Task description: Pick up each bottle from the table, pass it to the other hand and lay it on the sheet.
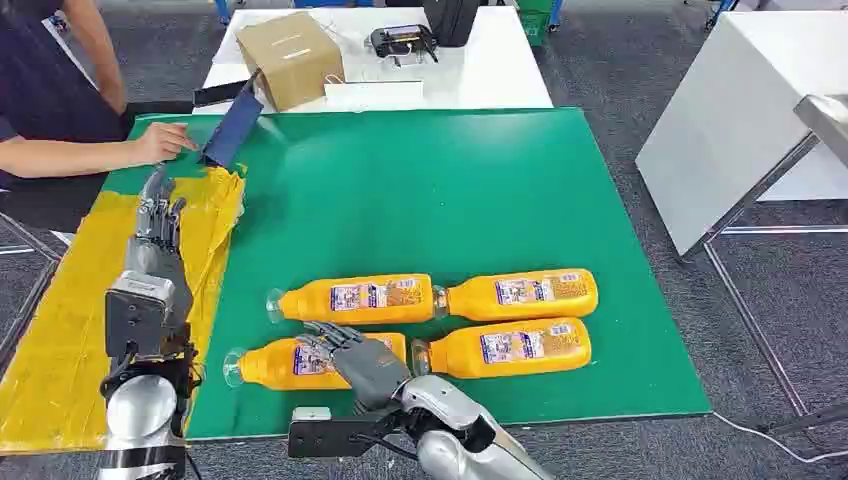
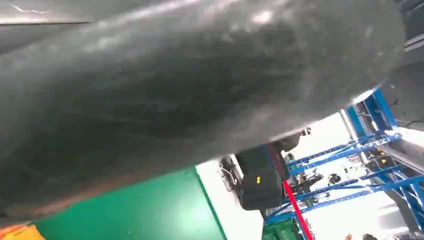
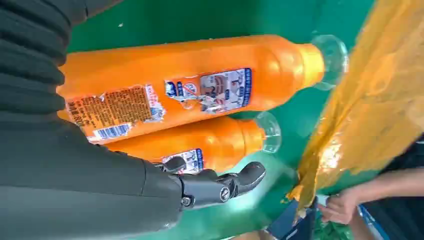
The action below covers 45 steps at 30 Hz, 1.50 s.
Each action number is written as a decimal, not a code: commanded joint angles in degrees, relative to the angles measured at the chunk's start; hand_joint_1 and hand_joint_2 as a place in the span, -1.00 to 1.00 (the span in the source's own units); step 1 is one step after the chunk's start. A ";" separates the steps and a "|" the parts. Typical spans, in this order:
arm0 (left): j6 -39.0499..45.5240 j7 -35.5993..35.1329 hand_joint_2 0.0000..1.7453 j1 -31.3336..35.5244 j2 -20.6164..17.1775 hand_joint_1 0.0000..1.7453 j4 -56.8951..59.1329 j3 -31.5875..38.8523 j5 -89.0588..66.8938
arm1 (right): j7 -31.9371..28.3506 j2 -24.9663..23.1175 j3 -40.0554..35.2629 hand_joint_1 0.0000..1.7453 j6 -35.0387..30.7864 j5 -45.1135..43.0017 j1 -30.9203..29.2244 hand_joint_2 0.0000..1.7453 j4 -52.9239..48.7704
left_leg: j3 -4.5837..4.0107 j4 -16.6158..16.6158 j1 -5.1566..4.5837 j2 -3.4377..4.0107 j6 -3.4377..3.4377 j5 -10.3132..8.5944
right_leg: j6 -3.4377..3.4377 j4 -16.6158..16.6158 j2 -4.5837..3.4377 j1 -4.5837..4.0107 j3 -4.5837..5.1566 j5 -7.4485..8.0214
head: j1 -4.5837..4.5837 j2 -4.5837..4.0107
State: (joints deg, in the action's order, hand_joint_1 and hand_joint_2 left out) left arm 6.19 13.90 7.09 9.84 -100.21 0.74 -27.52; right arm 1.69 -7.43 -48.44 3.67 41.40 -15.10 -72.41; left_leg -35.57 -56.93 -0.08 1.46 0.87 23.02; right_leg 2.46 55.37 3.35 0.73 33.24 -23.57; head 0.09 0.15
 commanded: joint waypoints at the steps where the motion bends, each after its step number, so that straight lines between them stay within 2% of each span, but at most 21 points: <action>1: 0.32 -1.14 -1.00 -0.43 0.42 -1.00 0.14 1.88 -0.02 | 4.21 2.20 -3.83 -1.00 -2.04 7.30 -0.49 1.00 2.93 | 0.24 0.06 0.06 -0.05 -0.05 0.09 | -0.07 -0.09 -0.23 -0.02 -0.25 -0.06 | 0.00 0.00; 7: -0.70 -1.60 -1.00 -1.67 1.24 -1.00 -1.34 2.89 0.31 | 8.13 2.14 -1.85 -1.00 -3.25 16.16 -0.01 1.00 3.27 | 0.27 0.02 0.05 -0.04 -0.06 0.12 | -0.08 -0.05 -0.29 0.00 -0.26 -0.09 | 0.02 0.00; 8: -0.80 -2.01 -1.00 -2.07 1.31 -1.00 -1.71 3.20 0.72 | 10.23 1.88 -0.99 -1.00 -2.10 17.41 0.13 1.00 4.58 | 0.19 0.03 0.06 -0.07 -0.05 0.07 | -0.06 -0.06 -0.19 -0.02 -0.20 -0.05 | 0.00 0.00; 18: -2.07 -2.04 -1.00 -1.37 1.17 -1.00 0.02 4.16 2.68 | 10.44 1.30 -1.93 -1.00 1.99 18.37 -3.02 1.00 14.52 | 0.34 0.02 0.07 -0.08 -0.08 0.13 | -0.10 -0.06 -0.33 -0.02 -0.35 -0.10 | 0.00 0.00; 22: -2.72 -2.14 -1.00 -0.26 0.92 -1.00 1.58 3.93 3.69 | 11.51 1.01 -3.38 -1.00 4.19 18.77 -4.94 1.00 20.29 | 0.20 0.08 0.03 -0.09 -0.04 0.03 | -0.05 -0.09 -0.14 0.00 -0.22 -0.03 | 0.02 0.00; 27: -3.22 -2.27 -1.00 1.02 0.63 -1.00 3.24 3.21 4.78 | 11.86 0.21 -3.97 -1.00 5.69 18.48 -6.45 1.00 25.46 | 0.47 0.10 0.08 -0.27 -0.08 0.06 | -0.11 -0.13 -0.14 -0.01 -0.48 -0.10 | 0.02 0.00; 28: -3.28 -2.28 -1.00 1.36 0.54 -1.00 3.66 3.00 4.93 | 11.82 -0.02 -3.95 -0.60 5.76 18.32 -6.75 1.00 26.60 | 0.41 0.10 0.07 -0.21 -0.06 0.02 | -0.08 -0.13 -0.08 -0.01 -0.40 -0.05 | 0.02 0.00; 29: -3.47 -2.37 -1.00 1.99 0.41 -1.00 4.49 2.50 5.26 | 11.57 -0.54 -3.68 0.92 6.06 17.76 -7.23 1.00 28.95 | 0.50 0.11 0.08 -0.25 -0.08 0.04 | -0.12 -0.14 -0.15 -0.01 -0.50 -0.08 | 0.02 0.00; 30: -3.61 -2.46 -1.00 2.85 0.28 -1.00 5.58 1.90 5.62 | 11.37 -0.91 -3.70 1.00 6.10 17.41 -7.89 1.00 31.20 | 0.50 0.13 0.06 -0.19 -0.06 0.00 | -0.09 -0.15 -0.10 -0.01 -0.47 -0.04 | 0.00 0.00; 34: -3.47 -2.60 -1.00 4.08 -0.08 -1.00 7.22 0.97 6.59 | 10.50 -1.72 -3.20 1.00 5.76 16.18 -9.24 1.00 35.26 | 0.83 0.05 0.10 -0.31 -0.16 0.08 | -0.20 -0.11 -0.08 -0.03 -0.24 -0.11 | -0.02 0.00; 35: -3.42 -2.61 -1.00 4.24 -0.23 -1.00 7.51 0.94 7.10 | 10.00 -1.82 -2.89 1.00 5.73 15.52 -9.49 1.00 35.83 | 0.96 0.08 0.05 -0.10 -0.21 0.17 | -0.35 -0.11 -0.19 0.01 -0.17 -0.20 | 0.07 0.00; 36: -3.42 -2.61 -1.00 4.24 -0.23 -1.00 7.51 0.94 7.10 | 10.00 -1.82 -2.89 1.00 5.73 15.52 -9.49 1.00 35.83 | 1.03 0.18 0.07 -0.29 -0.23 0.13 | -0.39 -0.20 -0.11 0.00 -0.30 -0.19 | -0.02 0.00; 39: -3.13 -2.67 -1.00 4.46 -0.32 -1.00 7.95 1.42 7.79 | 9.65 -1.71 -2.51 1.00 5.78 14.81 -9.78 1.00 35.86 | 1.13 0.21 0.15 -0.20 -0.24 0.13 | -0.44 -0.24 -0.29 -0.04 -0.37 -0.15 | 0.00 0.00; 40: -3.13 -2.67 -1.00 4.46 -0.32 -1.00 7.95 1.42 7.79 | 9.65 -1.71 -2.51 1.00 5.78 14.81 -9.78 1.00 35.86 | 1.29 0.14 0.13 0.07 -0.21 0.20 | -0.37 -0.18 -0.33 -0.03 -0.47 -0.17 | 0.02 0.00; 45: -1.99 -2.38 -1.00 4.53 0.05 -1.00 7.76 2.40 8.65 | 8.89 -1.82 -0.80 1.00 5.15 12.74 -9.71 1.00 35.21 | 1.36 0.19 0.16 -0.14 -0.24 0.18 | -0.33 -0.25 -0.33 -0.05 -0.61 -0.15 | 0.00 0.00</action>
State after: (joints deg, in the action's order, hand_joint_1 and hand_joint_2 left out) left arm 2.91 11.52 9.22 10.45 -96.74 2.84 -19.91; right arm 11.19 -10.25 -50.42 8.22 56.24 -26.64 -44.22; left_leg -34.26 -56.89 0.01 1.77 0.71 23.28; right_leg 2.24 55.30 3.00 0.72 32.80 -23.70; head 0.09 0.15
